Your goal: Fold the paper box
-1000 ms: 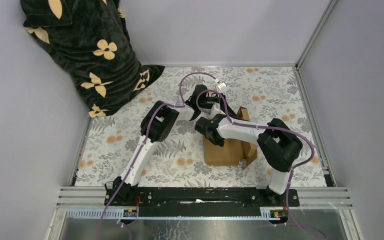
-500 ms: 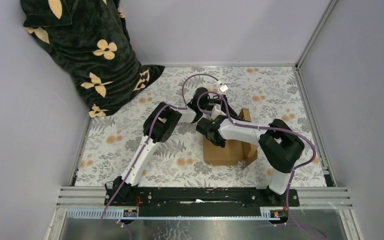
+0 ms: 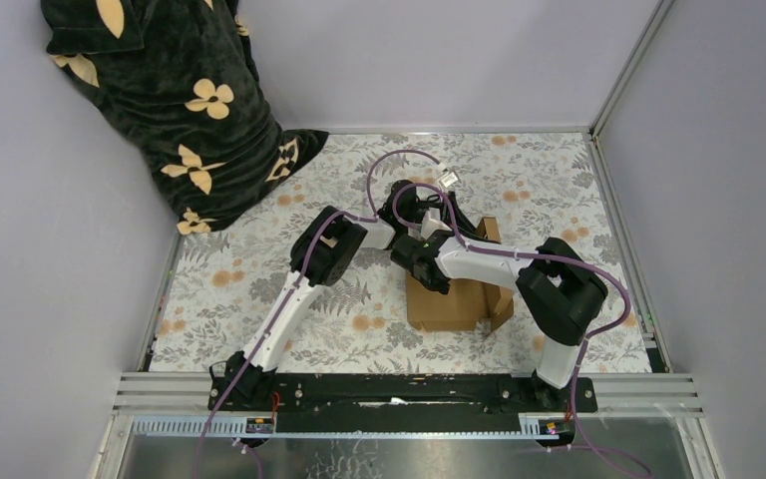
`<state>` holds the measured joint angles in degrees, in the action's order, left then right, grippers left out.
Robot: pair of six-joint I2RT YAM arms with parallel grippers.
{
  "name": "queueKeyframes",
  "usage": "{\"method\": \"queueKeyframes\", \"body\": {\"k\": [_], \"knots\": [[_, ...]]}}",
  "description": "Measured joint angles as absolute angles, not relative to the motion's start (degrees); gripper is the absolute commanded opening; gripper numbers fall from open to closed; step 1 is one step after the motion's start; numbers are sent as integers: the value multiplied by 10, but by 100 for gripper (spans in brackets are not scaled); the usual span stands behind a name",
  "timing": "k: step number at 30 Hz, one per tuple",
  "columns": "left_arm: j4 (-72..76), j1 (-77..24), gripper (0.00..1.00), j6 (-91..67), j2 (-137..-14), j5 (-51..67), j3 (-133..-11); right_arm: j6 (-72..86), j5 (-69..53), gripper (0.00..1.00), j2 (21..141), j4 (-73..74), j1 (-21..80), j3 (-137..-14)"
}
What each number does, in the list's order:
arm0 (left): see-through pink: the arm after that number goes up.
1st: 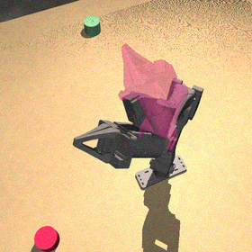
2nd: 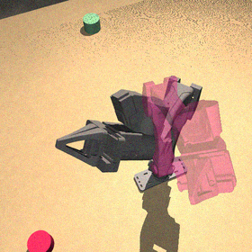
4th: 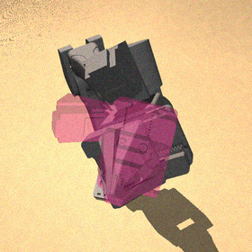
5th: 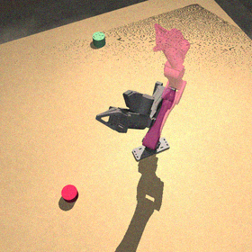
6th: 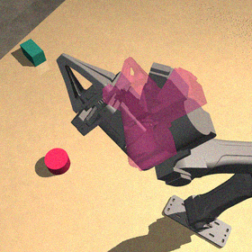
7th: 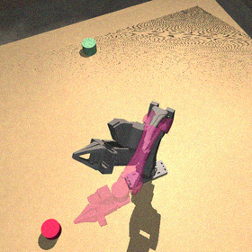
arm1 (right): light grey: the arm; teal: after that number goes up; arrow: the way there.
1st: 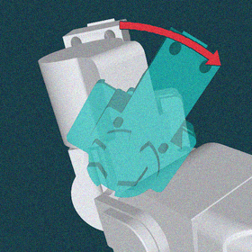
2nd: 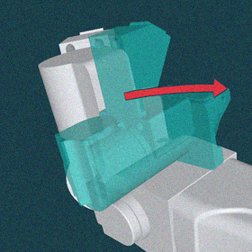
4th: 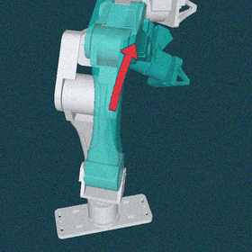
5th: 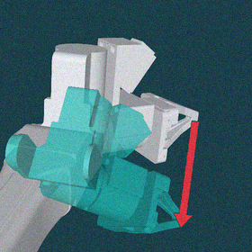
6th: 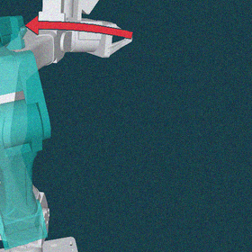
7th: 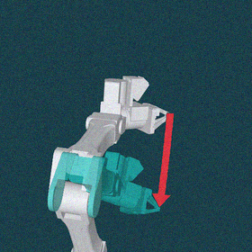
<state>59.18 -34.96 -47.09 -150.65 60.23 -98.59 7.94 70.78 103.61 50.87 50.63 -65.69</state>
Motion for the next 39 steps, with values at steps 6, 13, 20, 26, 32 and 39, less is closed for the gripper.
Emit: {"method": "queueKeyframes", "body": {"k": [6, 13, 20, 26, 32, 39], "knots": [[611, -354, 59, -477, -1508, 602, -986, 78, 708, 10, 1036, 507, 506, -657], [613, -357, 55, -477, -1508, 594, -986, 77, 708, 10, 1036, 507, 506, -657], [613, -360, 51, -477, -1508, 580, -986, 77, 706, 10, 1032, 503, 506, -655], [612, -360, 45, -470, -1508, 568, -981, 77, 706, 10, 1032, 502, 506, -654], [592, -363, 41, -441, -1483, 529, -933, 77, 704, 11, 1032, 502, 506, -654], [526, -371, 39, -393, -1436, 483, -893, 77, 693, 11, 1026, 498, 506, -657]]}}
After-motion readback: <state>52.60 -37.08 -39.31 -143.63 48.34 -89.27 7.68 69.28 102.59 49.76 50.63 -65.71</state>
